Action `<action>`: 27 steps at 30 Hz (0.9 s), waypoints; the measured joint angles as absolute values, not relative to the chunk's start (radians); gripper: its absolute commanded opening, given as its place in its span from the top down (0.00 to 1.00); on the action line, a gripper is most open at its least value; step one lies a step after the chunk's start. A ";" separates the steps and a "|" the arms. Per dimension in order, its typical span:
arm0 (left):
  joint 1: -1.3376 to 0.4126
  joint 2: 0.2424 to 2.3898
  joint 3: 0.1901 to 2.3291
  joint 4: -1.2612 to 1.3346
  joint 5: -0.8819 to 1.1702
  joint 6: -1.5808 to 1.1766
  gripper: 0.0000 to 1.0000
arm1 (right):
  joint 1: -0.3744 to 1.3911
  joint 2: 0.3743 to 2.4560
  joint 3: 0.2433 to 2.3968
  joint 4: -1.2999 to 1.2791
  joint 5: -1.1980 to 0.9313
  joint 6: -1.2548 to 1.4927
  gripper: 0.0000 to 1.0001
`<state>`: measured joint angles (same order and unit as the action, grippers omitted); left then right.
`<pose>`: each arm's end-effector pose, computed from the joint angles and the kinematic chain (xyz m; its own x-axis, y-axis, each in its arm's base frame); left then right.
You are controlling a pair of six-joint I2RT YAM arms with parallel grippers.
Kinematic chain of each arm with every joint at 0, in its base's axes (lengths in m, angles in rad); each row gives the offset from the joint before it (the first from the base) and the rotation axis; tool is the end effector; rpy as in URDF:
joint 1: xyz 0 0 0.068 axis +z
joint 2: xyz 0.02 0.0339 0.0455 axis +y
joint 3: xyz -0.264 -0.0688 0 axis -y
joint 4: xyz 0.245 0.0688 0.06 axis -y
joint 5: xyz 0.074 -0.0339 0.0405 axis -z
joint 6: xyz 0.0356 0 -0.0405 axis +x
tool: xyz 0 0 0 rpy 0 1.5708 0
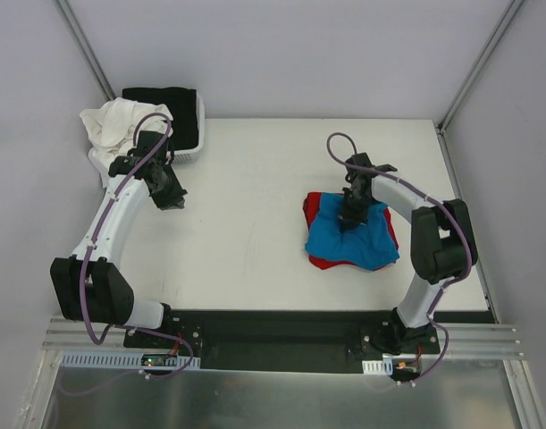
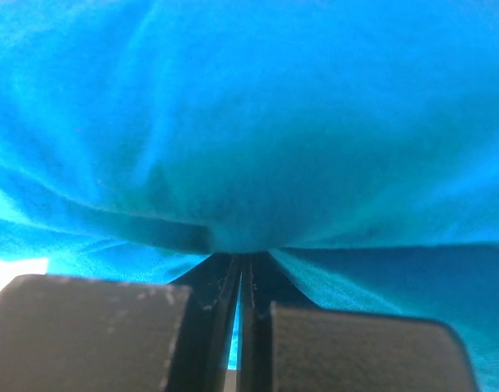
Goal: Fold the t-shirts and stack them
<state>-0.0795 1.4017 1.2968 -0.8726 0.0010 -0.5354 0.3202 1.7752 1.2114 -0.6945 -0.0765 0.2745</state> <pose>0.2859 -0.0228 0.3169 -0.7516 -0.4519 -0.4804 -0.3529 0.8909 -0.2860 0.3279 0.1116 0.1876 -0.9605 -0.0338 -0.2762 -0.0787 0.9850 0.1533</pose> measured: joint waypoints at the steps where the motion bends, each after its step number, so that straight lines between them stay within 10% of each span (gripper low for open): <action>1: -0.080 1.402 1.297 -0.873 0.001 -0.535 1.00 | 0.316 1.792 1.232 -0.701 -0.084 0.274 0.99; 27: -0.094 1.405 1.293 -0.873 0.023 -0.532 1.00 | -0.018 2.207 1.864 -0.889 -0.192 0.319 0.99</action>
<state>-0.0940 1.4048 1.2934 -0.8730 0.0227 -0.5316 -0.0181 2.2070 1.8641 -0.8886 -0.1921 0.3187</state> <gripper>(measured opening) 0.003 0.014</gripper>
